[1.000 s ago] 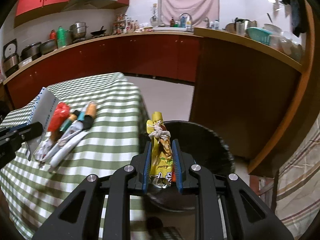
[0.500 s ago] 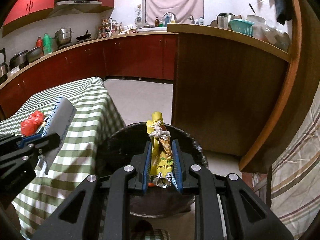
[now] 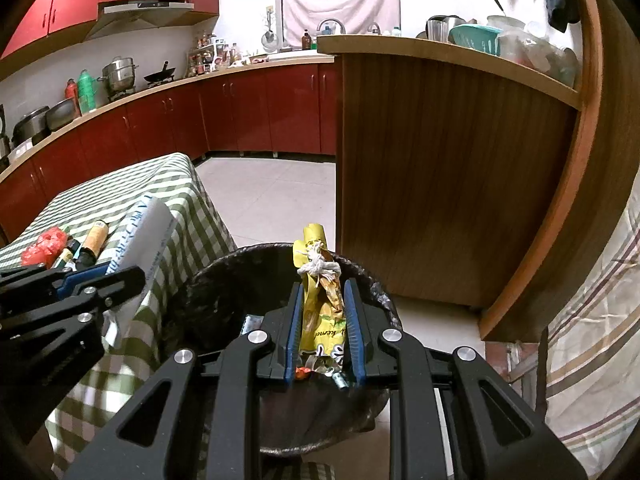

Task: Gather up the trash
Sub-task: 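Carry the yellow wrapper and white tube over the black bin and open both grippers, then move both open grippers back over the table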

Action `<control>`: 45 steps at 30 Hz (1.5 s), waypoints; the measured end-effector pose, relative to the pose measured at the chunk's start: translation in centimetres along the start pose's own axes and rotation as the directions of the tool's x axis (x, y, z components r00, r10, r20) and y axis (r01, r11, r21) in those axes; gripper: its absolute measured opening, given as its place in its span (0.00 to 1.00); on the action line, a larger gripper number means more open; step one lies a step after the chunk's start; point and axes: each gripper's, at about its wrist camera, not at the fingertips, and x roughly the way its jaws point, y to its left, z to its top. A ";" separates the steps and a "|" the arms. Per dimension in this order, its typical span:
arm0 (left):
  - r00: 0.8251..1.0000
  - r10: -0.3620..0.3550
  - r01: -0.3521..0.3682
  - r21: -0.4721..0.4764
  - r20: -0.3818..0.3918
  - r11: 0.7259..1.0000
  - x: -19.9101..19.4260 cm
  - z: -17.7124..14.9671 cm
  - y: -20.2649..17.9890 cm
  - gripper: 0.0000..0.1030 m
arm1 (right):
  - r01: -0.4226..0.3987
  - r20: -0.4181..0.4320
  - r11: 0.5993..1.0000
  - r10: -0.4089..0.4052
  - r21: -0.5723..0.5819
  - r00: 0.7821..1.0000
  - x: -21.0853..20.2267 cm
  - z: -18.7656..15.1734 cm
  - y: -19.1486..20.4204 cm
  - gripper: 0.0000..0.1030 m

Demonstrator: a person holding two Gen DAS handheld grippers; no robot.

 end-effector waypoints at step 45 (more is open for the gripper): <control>0.970 0.242 -0.234 -0.272 -0.006 0.933 -10.0 -7.8 18.3 0.55 | -0.190 -0.031 0.977 0.188 -0.093 0.982 -3.7 -0.5 12.5 0.42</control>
